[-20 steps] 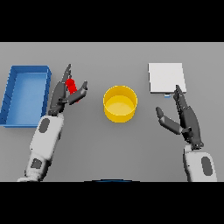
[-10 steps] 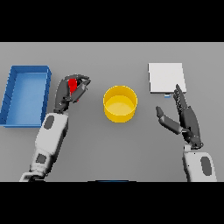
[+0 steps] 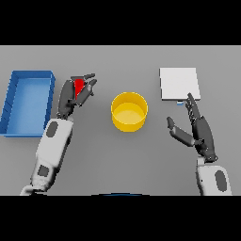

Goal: Pick up the red beaker and tilt it to pour out 1 green nut into yellow bowl. Pick up the yellow bowl and place it on the metallic measuring scale.

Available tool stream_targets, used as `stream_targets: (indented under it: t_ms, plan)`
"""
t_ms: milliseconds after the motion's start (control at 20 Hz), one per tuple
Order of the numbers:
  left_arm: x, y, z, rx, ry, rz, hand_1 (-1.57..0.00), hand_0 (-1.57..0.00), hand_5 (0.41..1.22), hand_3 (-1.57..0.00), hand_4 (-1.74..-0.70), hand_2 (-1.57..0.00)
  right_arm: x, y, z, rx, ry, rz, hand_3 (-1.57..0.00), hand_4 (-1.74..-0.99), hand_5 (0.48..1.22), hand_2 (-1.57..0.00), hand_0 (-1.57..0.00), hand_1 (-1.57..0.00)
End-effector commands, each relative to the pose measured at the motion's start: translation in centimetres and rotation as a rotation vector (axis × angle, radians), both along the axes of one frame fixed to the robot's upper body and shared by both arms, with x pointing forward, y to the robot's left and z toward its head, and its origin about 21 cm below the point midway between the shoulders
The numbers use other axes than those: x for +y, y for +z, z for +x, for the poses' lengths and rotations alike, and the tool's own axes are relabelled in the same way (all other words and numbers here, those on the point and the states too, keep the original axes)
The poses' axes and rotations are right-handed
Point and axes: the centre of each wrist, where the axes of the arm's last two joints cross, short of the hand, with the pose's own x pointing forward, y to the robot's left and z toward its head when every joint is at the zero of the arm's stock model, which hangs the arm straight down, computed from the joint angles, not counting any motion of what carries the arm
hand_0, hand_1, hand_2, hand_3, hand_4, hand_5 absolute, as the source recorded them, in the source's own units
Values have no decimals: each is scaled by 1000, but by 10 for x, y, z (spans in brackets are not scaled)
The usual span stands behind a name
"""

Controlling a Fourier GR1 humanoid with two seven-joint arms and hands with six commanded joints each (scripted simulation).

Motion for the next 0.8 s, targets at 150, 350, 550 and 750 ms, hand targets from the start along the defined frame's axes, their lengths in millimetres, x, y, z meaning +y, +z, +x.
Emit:
stream_targets:
  t_ms: [150,350,550,750]
  plan:
    - [-1,28,1,-57,-27,85,-1559,-1560,1216,-1549,-1496,-1559,1,4,1,-18,10,-14,1,-1289,664,1,1,1]
    - [-3,50,2,-68,-64,233,-1565,-1565,1170,-1560,-1616,-1565,1,2,1,-19,18,-22,1,-1277,667,1,1,1]
    - [-3,58,3,-68,-84,302,-1565,-1565,1140,-1560,-1616,-1565,-3,-2,2,-3,10,-24,1,-1277,679,1,1,1]
    - [-17,76,7,-85,-156,541,-1569,-1569,1124,-1566,-1690,-1569,1,2,3,1,7,3,1,-1274,688,1,1,1]
